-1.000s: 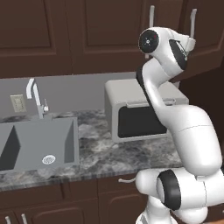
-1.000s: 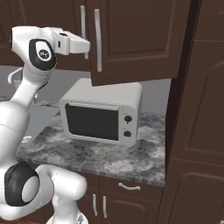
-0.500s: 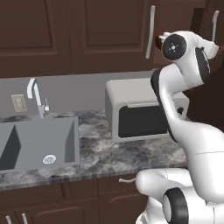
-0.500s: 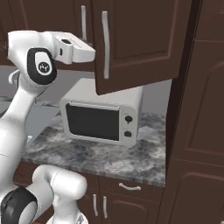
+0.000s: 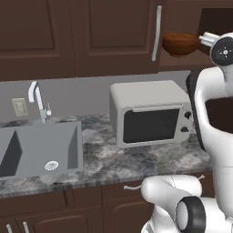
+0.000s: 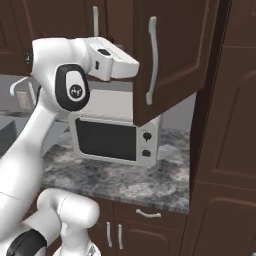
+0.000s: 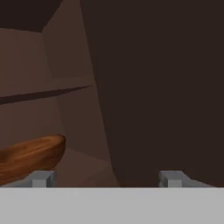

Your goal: Move the bowls from the cabinet to the plates on the dining table.

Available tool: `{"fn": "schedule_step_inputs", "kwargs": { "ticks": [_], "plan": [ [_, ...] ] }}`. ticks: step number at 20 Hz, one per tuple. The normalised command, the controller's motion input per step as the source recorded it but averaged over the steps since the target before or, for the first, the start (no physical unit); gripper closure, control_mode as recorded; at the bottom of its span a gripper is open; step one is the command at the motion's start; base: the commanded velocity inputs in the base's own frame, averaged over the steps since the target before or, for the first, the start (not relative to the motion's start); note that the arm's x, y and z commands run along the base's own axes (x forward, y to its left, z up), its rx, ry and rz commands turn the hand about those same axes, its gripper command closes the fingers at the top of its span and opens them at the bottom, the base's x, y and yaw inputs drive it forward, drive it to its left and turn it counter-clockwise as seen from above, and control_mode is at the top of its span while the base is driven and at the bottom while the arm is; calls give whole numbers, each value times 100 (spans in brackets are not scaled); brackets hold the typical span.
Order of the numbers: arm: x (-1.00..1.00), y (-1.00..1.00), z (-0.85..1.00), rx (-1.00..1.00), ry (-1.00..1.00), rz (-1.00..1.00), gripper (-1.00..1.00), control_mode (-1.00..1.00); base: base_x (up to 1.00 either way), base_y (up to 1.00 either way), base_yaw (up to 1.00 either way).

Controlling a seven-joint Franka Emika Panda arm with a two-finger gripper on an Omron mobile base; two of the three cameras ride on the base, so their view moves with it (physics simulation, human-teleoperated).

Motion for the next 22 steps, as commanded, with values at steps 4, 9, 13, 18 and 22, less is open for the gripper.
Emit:
{"fn": "schedule_step_inputs", "kwargs": {
  "ticks": [4,9,13,18,22],
  "plan": [
    [-32,-100,0,1,0,0,-100,-100,0,0,0],
    [-28,-100,0,0,0,1,-100,-100,0,0,0],
    [-11,-100,0,0,0,2,-100,-100,0,0,0],
    [31,-97,-7,0,-3,4,-100,-100,0,0,0],
    [34,-48,-16,0,-2,7,-100,-100,0,0,0]
  ]
}}
